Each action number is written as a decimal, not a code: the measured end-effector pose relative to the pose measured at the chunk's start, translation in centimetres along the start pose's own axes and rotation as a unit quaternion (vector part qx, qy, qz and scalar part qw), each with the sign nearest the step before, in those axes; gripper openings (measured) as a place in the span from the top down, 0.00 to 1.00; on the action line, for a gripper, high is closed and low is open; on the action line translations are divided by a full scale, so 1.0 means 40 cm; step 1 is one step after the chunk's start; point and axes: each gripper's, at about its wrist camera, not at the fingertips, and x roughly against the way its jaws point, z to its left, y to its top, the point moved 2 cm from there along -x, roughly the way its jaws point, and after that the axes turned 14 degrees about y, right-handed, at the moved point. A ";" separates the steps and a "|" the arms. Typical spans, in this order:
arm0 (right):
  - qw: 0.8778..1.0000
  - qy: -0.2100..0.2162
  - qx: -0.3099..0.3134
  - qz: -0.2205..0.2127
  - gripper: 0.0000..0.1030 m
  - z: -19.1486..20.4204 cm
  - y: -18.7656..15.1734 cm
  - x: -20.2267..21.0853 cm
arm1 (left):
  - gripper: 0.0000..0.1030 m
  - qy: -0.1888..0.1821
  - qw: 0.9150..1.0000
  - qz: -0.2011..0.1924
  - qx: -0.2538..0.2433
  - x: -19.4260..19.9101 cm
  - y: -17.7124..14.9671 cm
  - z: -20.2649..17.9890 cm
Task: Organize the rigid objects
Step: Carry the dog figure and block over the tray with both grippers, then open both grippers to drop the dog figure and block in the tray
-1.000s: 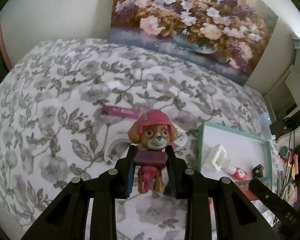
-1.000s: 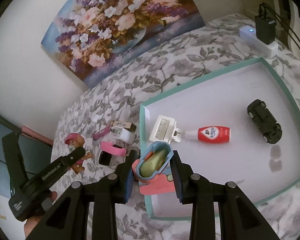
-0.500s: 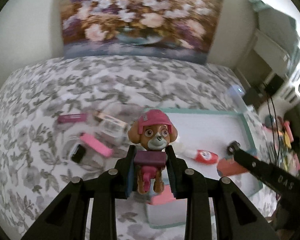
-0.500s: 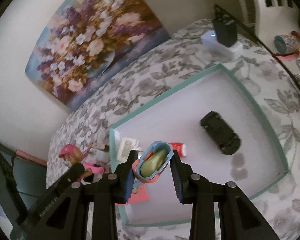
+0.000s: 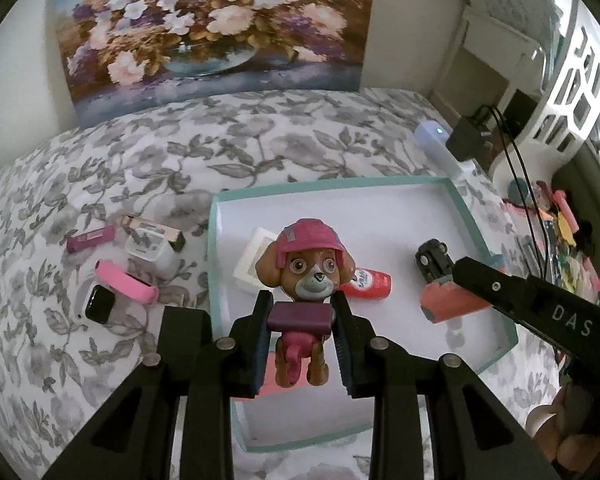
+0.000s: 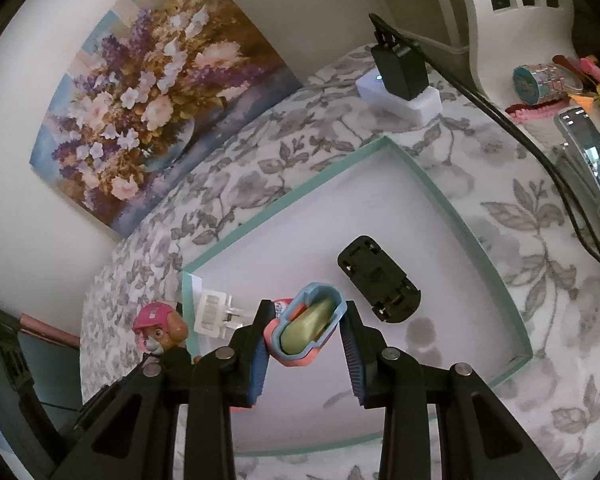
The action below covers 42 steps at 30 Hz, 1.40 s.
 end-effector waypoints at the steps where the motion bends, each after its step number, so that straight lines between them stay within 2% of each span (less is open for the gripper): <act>1: 1.000 -0.001 0.000 0.002 0.65 0.000 -0.001 -0.003 | 0.71 0.001 1.000 0.001 -0.003 -0.002 -0.002 -0.005; 13: 0.999 -0.021 0.007 0.027 0.64 -0.008 -0.017 -0.038 | 0.70 0.012 0.999 0.028 -0.016 -0.047 -0.021 -0.020; 14: 0.999 -0.021 0.007 0.027 0.63 -0.007 -0.018 -0.039 | 0.67 0.012 0.999 0.028 -0.016 -0.047 -0.020 -0.019; 15: 0.999 -0.023 0.008 0.027 0.63 -0.007 -0.018 -0.039 | 0.57 0.013 0.999 0.028 -0.015 -0.046 -0.020 -0.018; 17: 0.999 -0.029 0.010 0.026 0.63 -0.007 -0.018 -0.039 | 0.44 0.012 0.999 0.028 -0.011 -0.046 -0.019 -0.014; 20: 0.999 -0.029 0.009 0.022 0.62 -0.007 -0.015 -0.036 | 0.44 0.014 0.999 0.029 -0.005 -0.045 -0.015 -0.005; 22: 0.999 -0.030 0.010 0.016 0.48 -0.006 -0.012 -0.031 | 0.40 0.017 0.999 0.029 0.001 -0.044 -0.012 0.005; 24: 0.999 -0.035 0.015 0.011 0.47 -0.001 -0.009 -0.025 | 0.33 0.019 0.999 0.029 0.008 -0.043 -0.009 0.018; 28: 0.999 -0.040 0.020 0.010 0.41 0.002 -0.009 -0.024 | 0.31 0.027 0.999 0.029 0.024 -0.042 -0.003 0.047; 31: 0.998 -0.047 0.026 0.011 0.37 0.007 -0.009 -0.026 | 0.22 0.037 0.998 0.031 0.037 -0.046 0.000 0.071; 35: 0.997 -0.057 0.041 0.014 0.31 0.015 -0.011 -0.032 | 0.21 0.050 0.997 0.035 0.051 -0.053 0.000 0.098; 39: 0.996 -0.066 0.058 0.019 0.25 0.028 -0.015 -0.040 | 0.13 0.062 0.995 0.037 0.063 -0.057 0.001 0.123; 42: 0.995 -0.074 0.068 0.021 0.17 0.036 -0.020 -0.045 | 0.13 0.073 0.994 0.035 0.075 -0.057 0.002 0.147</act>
